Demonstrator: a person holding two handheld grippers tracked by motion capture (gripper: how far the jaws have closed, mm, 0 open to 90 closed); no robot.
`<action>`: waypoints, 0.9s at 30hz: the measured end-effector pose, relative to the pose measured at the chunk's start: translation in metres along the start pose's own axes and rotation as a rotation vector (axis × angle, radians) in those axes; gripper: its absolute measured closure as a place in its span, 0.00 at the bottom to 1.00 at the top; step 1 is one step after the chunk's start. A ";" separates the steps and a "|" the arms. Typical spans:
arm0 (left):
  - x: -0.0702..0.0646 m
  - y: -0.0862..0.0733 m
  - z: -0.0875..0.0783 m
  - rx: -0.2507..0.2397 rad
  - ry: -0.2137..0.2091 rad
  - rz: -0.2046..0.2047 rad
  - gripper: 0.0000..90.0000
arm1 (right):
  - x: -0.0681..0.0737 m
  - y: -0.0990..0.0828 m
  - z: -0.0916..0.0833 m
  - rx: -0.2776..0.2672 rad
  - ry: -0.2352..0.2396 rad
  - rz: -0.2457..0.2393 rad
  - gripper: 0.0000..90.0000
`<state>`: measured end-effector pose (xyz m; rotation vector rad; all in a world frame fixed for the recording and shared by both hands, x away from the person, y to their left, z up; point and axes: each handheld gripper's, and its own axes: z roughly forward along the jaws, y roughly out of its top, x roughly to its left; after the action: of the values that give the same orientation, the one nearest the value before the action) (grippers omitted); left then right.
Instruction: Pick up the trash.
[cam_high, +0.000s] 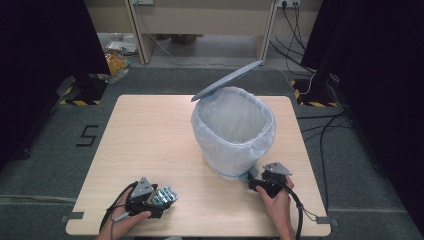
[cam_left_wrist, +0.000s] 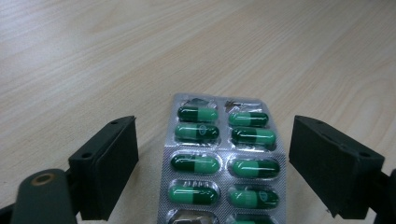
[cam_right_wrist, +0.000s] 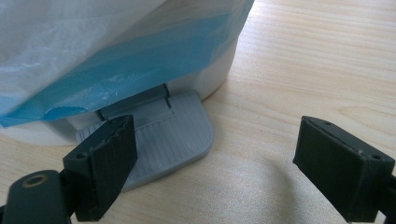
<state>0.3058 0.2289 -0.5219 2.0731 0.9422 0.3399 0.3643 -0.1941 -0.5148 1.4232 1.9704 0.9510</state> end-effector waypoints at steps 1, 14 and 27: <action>0.000 0.000 0.001 0.003 0.002 0.000 0.19 | 0.000 0.000 0.000 0.001 0.001 0.004 0.15; 0.002 0.004 -0.001 -0.011 0.024 -0.020 0.38 | -0.001 0.000 0.000 0.004 0.006 -0.001 0.15; 0.015 0.028 0.000 -0.051 0.022 -0.046 0.38 | -0.001 0.000 0.000 0.004 0.007 -0.001 0.15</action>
<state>0.3303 0.2284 -0.5016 2.0025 0.9827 0.3596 0.3644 -0.1946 -0.5146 1.4234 1.9793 0.9537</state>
